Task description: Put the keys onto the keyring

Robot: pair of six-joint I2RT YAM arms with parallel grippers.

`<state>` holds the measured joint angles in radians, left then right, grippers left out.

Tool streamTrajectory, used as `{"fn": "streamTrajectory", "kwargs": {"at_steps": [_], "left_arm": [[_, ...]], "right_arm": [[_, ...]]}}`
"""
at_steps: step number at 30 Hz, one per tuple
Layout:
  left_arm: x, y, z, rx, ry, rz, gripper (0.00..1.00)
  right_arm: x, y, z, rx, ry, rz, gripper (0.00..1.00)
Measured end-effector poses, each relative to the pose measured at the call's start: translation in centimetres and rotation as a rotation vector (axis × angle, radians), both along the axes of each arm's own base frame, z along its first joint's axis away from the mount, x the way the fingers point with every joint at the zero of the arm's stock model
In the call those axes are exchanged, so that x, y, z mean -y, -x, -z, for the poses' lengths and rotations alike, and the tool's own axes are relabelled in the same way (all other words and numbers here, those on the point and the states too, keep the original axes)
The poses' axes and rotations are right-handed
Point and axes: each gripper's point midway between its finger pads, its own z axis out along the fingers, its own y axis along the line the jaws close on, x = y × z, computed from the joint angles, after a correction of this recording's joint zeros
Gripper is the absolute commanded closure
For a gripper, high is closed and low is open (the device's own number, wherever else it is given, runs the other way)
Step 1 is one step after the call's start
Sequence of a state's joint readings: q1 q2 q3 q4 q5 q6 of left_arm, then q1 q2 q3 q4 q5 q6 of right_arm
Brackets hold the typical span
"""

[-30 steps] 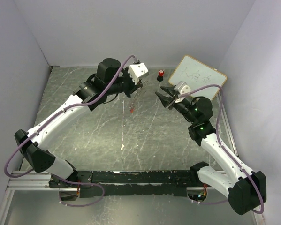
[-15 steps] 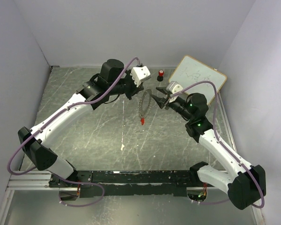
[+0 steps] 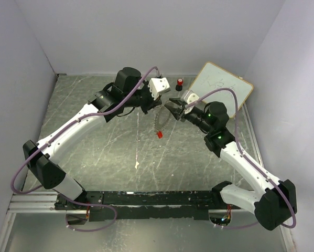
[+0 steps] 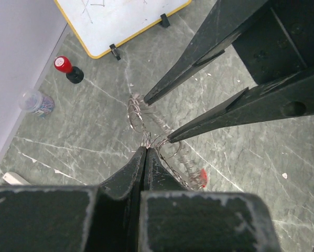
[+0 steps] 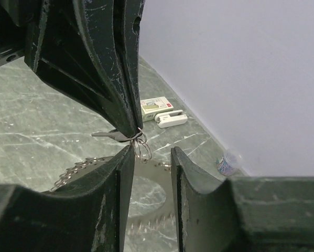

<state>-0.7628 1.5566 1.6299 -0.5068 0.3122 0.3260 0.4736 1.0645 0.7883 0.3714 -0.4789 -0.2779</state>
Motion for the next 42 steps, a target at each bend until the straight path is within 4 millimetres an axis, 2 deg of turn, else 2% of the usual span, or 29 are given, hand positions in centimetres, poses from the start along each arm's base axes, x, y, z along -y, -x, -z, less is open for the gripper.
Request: {"fn": "streamTrajectory", "kwargs": {"at_steps": [6,12,22,32,37,42], "left_arm": [[0.1,0.2,0.0,0.000,0.002,0.014,0.93],[0.1,0.3,0.1,-0.004,-0.003,0.019,0.93],[0.0,0.3,0.3,-0.007,-0.011,0.020,0.93],[0.0,0.0,0.1,0.003,-0.004,0.006,0.93],[0.1,-0.2,-0.6,0.021,0.044,-0.018,0.93],[0.1,0.0,-1.9,0.035,0.095,-0.038,0.93]], "right_arm": [[-0.5,-0.2,0.6,-0.016,0.012,-0.010,0.68],[-1.6,0.1,1.5,-0.037,0.030,-0.034,0.76],[-1.9,-0.2,2.2,-0.059,0.046,-0.022,1.00],[-1.6,-0.6,1.9,-0.068,0.023,0.021,1.00],[-0.4,0.3,1.2,-0.035,-0.084,0.069,1.00],[0.7,1.1,-0.6,0.019,-0.226,0.095,1.00]]}}
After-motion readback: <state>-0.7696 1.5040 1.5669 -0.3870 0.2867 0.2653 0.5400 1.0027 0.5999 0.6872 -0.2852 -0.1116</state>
